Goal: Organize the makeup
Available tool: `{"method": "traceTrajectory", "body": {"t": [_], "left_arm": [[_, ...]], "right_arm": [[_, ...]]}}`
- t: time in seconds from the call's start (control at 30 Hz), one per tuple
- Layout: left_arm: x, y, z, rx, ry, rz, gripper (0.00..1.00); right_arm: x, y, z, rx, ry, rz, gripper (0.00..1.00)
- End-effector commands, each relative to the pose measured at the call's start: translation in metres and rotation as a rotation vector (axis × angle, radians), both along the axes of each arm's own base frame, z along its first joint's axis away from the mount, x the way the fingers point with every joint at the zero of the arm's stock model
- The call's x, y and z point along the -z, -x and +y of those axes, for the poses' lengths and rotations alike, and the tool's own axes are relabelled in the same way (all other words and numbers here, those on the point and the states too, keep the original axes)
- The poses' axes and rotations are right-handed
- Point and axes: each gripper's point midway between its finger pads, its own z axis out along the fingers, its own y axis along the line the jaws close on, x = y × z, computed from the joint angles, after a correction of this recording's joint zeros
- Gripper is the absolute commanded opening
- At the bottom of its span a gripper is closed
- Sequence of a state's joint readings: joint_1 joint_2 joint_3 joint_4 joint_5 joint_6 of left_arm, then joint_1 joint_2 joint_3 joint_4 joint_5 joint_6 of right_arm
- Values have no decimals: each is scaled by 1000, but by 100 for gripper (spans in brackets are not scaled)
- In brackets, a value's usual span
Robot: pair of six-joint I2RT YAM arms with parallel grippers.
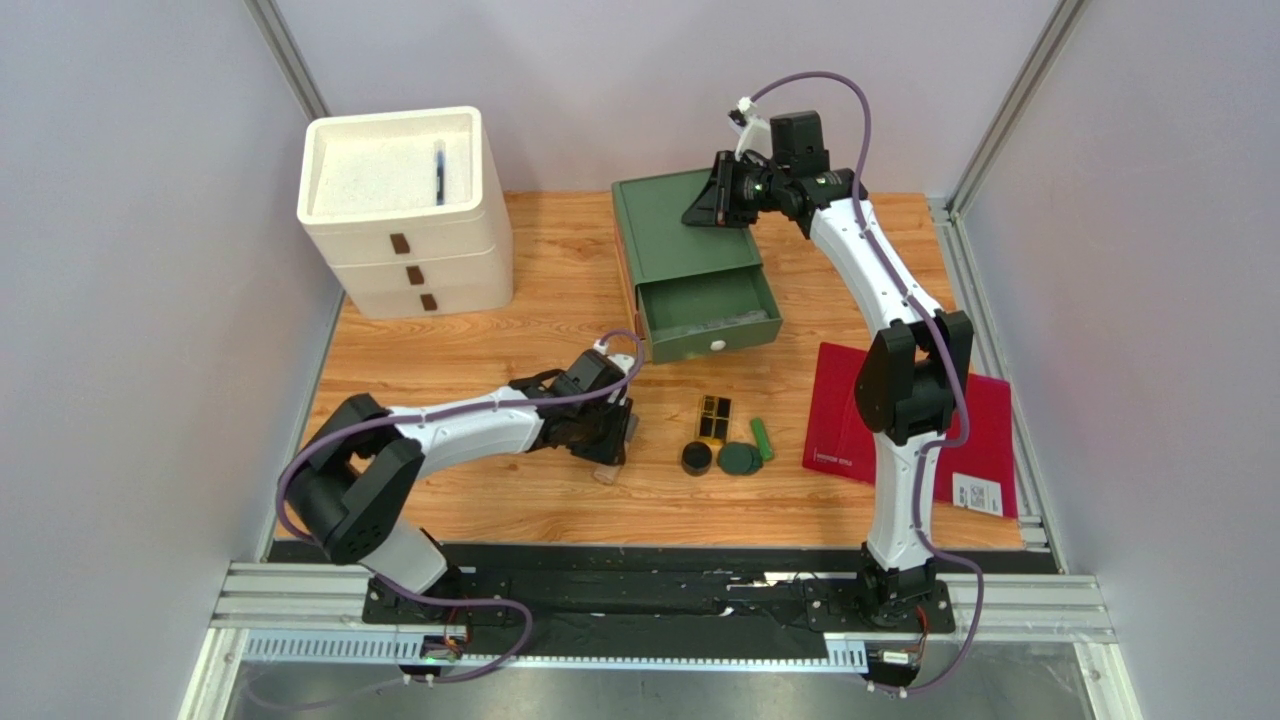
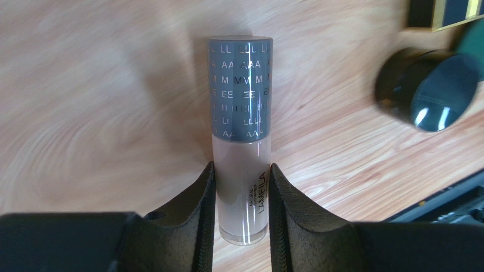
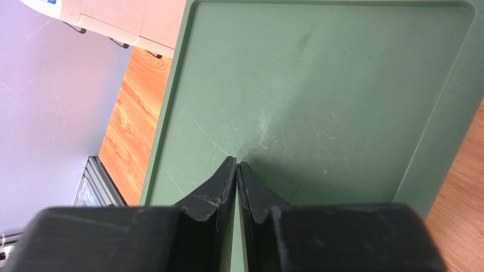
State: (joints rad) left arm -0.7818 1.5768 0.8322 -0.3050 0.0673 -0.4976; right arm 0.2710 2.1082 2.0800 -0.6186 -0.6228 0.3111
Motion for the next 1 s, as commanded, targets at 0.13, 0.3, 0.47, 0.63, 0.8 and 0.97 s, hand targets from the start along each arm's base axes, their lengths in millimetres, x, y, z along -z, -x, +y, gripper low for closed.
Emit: {"method": "traceTrajectory", "body": {"t": [0.13,0.3,0.47,0.63,0.8,0.97], "left_arm": [[-35,-1,73,-169,-98,-103,0],[-121,-42,65,-89,-124,-293,0],[-192,-86,50,-42,-141,-469,0],[-265,-129,20,-28,-86,-623,0],[-298,-149,-26,133,24,-712,0],[-290,-154,-70,326,34,-735,0]], "right_arm": [[50,8,-5,16,75,146,14],[50,9,-5,16,73,150,14],[51,10,-5,15,73,153,14],[53,10,-5,15,75,153,14],[56,9,-6,18,72,161,14],[59,10,-5,18,65,179,13]]}}
